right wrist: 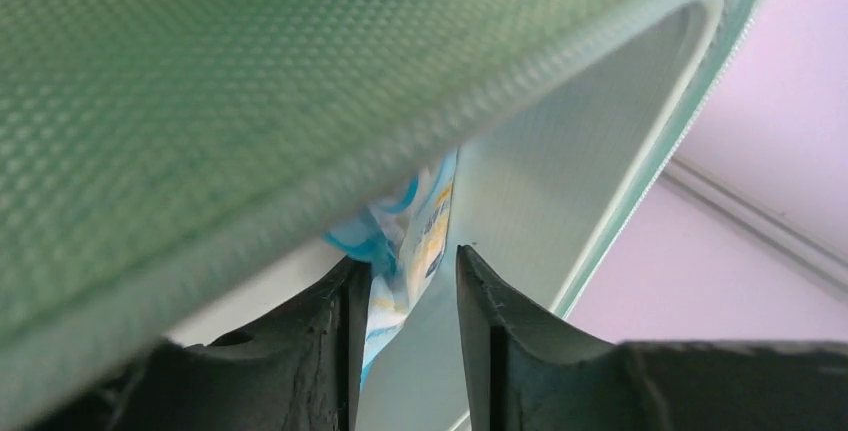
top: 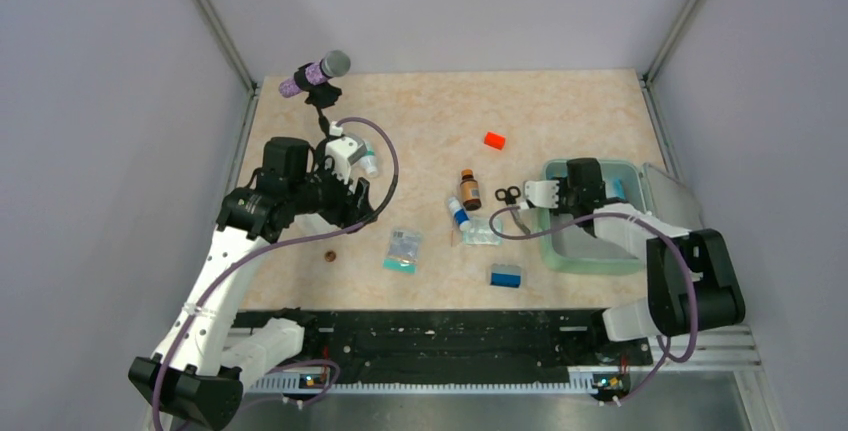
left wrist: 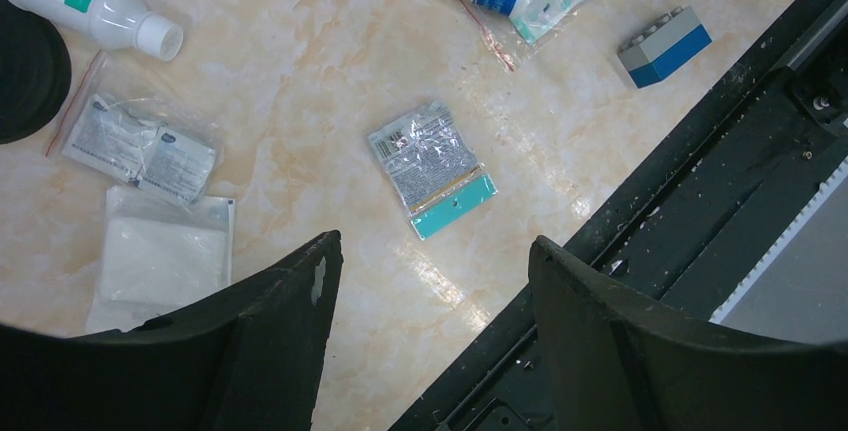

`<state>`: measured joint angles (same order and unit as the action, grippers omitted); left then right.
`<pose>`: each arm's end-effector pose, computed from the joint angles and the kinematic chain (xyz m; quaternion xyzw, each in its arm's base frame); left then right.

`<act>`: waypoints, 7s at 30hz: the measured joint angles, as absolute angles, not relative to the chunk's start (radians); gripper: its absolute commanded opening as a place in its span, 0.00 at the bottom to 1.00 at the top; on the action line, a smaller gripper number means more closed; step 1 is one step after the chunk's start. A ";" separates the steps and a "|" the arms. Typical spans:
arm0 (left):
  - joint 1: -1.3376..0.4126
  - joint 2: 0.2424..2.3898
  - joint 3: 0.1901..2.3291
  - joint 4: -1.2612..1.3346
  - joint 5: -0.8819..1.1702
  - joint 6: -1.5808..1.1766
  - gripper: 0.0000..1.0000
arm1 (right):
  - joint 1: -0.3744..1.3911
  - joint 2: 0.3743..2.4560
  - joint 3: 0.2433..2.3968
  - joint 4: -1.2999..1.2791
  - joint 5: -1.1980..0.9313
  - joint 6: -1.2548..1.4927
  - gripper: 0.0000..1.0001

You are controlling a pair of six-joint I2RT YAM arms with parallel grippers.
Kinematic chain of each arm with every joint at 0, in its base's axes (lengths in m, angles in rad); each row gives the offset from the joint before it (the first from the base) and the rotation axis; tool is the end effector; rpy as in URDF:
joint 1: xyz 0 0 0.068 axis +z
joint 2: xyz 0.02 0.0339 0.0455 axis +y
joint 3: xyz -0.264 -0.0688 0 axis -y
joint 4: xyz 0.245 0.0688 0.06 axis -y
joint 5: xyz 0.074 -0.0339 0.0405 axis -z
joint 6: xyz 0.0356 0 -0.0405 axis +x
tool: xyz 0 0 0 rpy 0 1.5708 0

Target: Organize the medicine kit

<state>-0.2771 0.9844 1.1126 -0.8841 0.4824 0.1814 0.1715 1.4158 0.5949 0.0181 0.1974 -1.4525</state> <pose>0.1744 -0.0668 0.3518 0.2948 0.8467 -0.2375 0.3739 0.2631 0.0385 0.1576 -0.6441 0.6616 -0.2960 0.2443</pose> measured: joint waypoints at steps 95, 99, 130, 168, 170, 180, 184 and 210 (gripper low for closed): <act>-0.254 1.688 1.036 -0.759 -0.244 0.306 0.00 | 0.167 0.682 0.858 -0.727 -0.494 -0.322 0.70; -0.270 1.528 1.061 -0.857 -0.036 0.307 0.00 | 0.167 0.684 0.858 -0.728 -0.507 -0.331 0.70; -0.581 1.644 1.460 -1.507 1.132 0.612 0.00 | 0.539 1.110 1.154 -0.727 -0.885 -0.726 0.62; -0.403 1.594 1.450 -1.200 0.771 0.227 0.48 | 0.371 0.996 1.032 -0.822 -0.923 -0.550 0.00; -0.383 1.524 1.417 -1.134 0.647 0.186 0.49 | 0.281 0.996 1.032 -0.868 -0.906 -0.529 0.00; -0.385 1.295 1.297 -1.044 0.468 0.181 0.49 | -0.409 1.300 1.093 -0.935 -0.921 -0.312 0.00; -0.385 1.230 1.223 -1.042 0.466 0.187 0.49 | -0.493 1.493 1.128 -0.933 -0.905 -0.252 0.00; -0.345 1.155 1.149 -1.013 0.482 0.186 0.49 | -0.369 1.737 1.128 -0.715 -0.832 -0.003 0.17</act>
